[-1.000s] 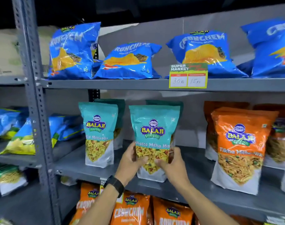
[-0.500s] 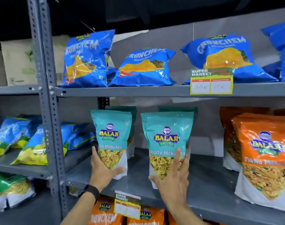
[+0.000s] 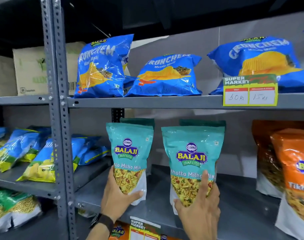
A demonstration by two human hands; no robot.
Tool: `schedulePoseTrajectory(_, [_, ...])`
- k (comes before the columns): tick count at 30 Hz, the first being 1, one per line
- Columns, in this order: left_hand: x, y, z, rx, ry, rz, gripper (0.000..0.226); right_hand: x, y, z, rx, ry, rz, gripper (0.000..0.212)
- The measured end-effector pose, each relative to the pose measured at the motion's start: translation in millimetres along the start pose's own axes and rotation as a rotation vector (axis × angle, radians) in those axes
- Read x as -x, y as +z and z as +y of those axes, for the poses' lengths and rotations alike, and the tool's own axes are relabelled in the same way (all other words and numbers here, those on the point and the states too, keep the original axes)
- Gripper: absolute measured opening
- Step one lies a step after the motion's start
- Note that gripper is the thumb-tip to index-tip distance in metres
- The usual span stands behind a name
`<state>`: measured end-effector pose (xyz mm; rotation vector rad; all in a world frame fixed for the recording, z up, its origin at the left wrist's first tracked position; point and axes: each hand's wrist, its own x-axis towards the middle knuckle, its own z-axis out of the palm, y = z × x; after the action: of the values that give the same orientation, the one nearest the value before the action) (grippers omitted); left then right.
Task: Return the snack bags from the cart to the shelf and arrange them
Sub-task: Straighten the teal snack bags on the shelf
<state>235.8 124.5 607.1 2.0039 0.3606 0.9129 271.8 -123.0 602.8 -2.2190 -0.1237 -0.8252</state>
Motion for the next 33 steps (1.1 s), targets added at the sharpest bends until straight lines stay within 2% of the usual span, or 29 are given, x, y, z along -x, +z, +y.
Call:
schedulePoseTrajectory(8, [1.9,4.5,3.7,-0.131,-0.021,-0.016,0.149,1.5,-2.9,-2.2,0.088,-0.01,-0.029,0.134])
schedulePoseTrajectory(18, [2.7,4.1,5.5,-0.179,-0.04,-0.045,0.146,4.6,-0.3,-2.3,0.114,-0.087,-0.099,0.131])
schedulePoseTrajectory(33, [4.9,5.3,8.0,-0.245,-0.056,-0.064,0.146,3.0,2.8,-3.6,0.136,-0.083,-0.123,0.139])
